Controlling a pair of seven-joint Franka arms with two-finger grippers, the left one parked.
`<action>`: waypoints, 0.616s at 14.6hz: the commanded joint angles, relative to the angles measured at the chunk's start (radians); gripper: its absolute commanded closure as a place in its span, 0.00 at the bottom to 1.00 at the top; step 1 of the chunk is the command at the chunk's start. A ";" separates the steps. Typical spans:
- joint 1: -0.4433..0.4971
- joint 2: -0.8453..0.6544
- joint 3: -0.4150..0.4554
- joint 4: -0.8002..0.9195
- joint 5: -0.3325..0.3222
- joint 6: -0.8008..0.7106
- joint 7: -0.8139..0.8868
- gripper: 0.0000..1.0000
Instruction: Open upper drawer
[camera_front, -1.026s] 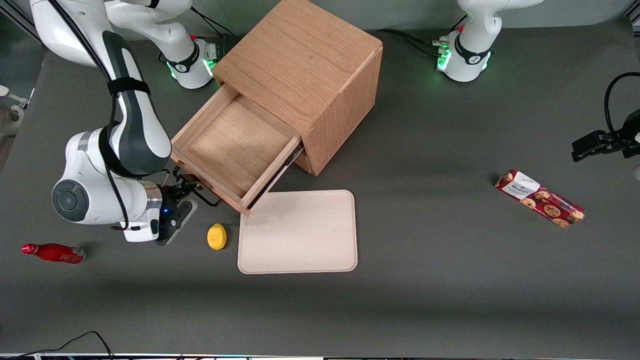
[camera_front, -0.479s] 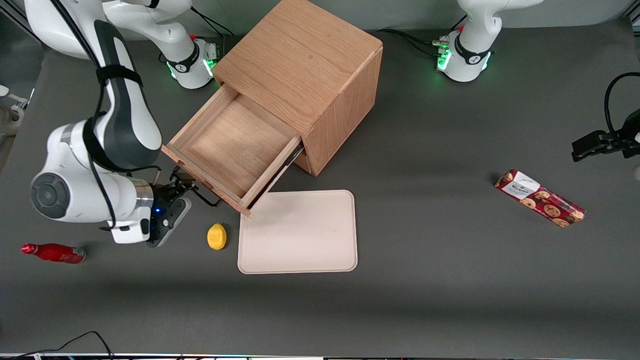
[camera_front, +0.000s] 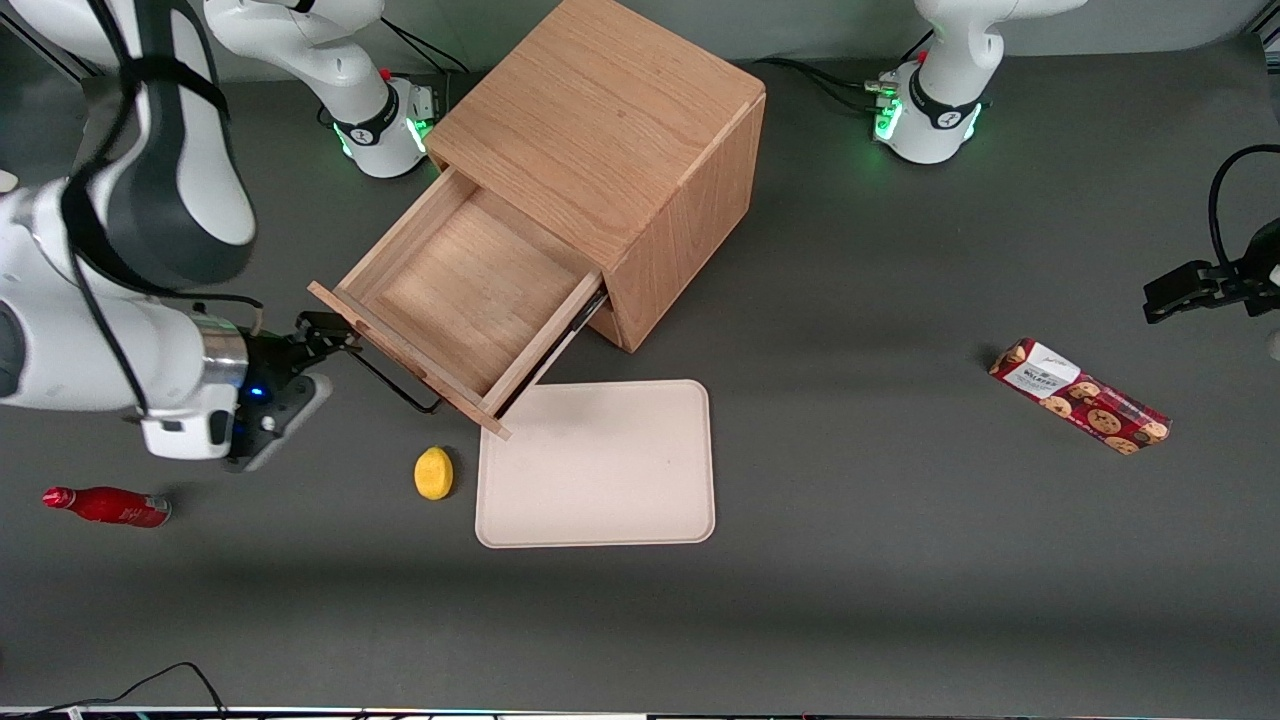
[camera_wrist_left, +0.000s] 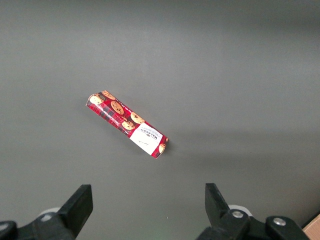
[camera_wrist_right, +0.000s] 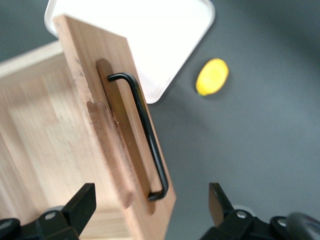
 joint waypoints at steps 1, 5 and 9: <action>-0.015 -0.095 0.006 -0.058 -0.002 -0.013 0.204 0.00; -0.027 -0.206 0.006 -0.141 -0.052 -0.013 0.293 0.00; -0.025 -0.357 0.023 -0.311 -0.174 0.042 0.442 0.00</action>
